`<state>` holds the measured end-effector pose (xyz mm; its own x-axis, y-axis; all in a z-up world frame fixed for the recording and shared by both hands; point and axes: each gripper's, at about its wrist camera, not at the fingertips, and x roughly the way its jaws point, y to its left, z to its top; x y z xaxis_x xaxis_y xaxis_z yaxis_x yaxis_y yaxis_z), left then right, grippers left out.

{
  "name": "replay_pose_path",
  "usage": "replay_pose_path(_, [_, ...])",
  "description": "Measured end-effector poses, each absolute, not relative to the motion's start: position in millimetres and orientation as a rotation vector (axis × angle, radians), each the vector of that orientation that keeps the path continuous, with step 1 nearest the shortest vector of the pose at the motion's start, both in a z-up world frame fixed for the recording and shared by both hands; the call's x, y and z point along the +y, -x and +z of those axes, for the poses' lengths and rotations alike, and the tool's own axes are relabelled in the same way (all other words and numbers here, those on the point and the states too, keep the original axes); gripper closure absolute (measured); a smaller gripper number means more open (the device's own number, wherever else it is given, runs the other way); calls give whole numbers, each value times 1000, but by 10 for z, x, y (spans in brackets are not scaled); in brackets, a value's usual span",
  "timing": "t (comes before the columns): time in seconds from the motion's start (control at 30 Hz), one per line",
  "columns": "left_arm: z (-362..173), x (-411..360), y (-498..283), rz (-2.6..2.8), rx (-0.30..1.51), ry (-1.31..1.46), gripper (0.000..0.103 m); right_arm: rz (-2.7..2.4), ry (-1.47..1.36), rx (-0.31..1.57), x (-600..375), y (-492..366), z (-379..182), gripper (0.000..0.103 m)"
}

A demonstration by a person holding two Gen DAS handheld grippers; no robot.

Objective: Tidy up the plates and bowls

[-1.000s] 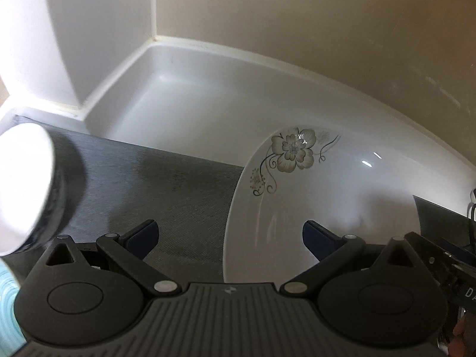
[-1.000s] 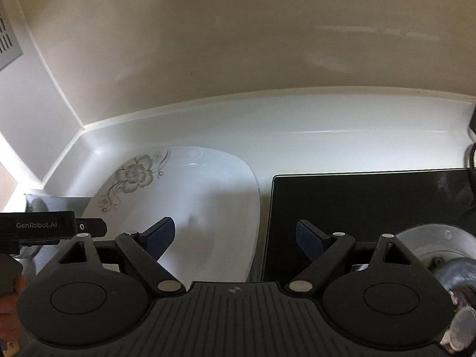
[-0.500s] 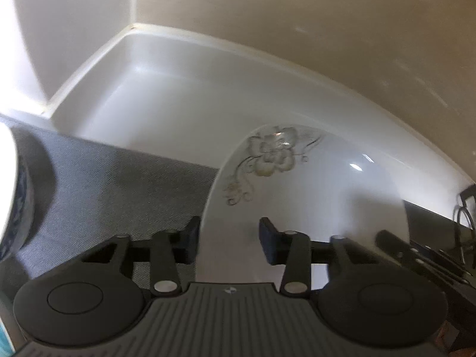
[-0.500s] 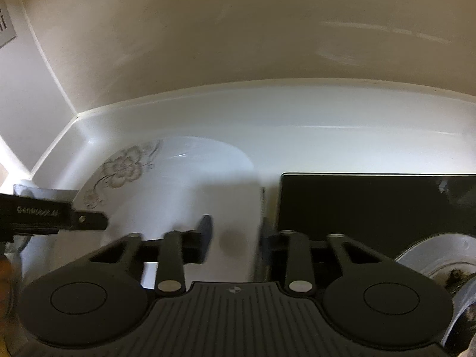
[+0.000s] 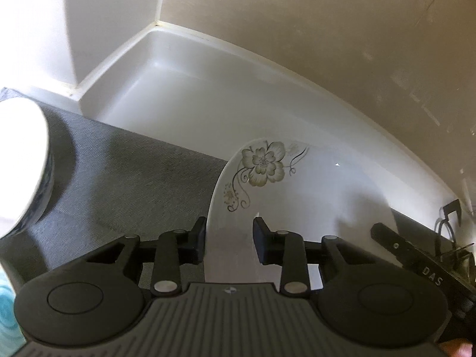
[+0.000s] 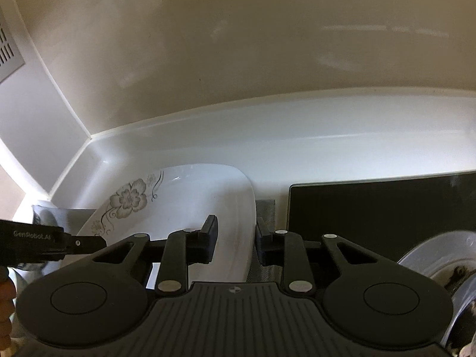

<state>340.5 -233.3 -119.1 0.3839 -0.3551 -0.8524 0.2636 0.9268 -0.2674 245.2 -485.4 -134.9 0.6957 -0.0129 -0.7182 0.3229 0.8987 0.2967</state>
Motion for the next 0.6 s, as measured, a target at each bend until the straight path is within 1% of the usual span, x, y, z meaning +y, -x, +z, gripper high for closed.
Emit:
replay_pose_path(0.17, [-1163,-2318,-3373,-394,1101,111,67,-186,-479,794,-4852,-2420,-1342,75])
replay_pose_path(0.6, [-1111,-2201,-3171,-388,1090,121,67,-175,-456,781,-4617,-2142,-1135,74])
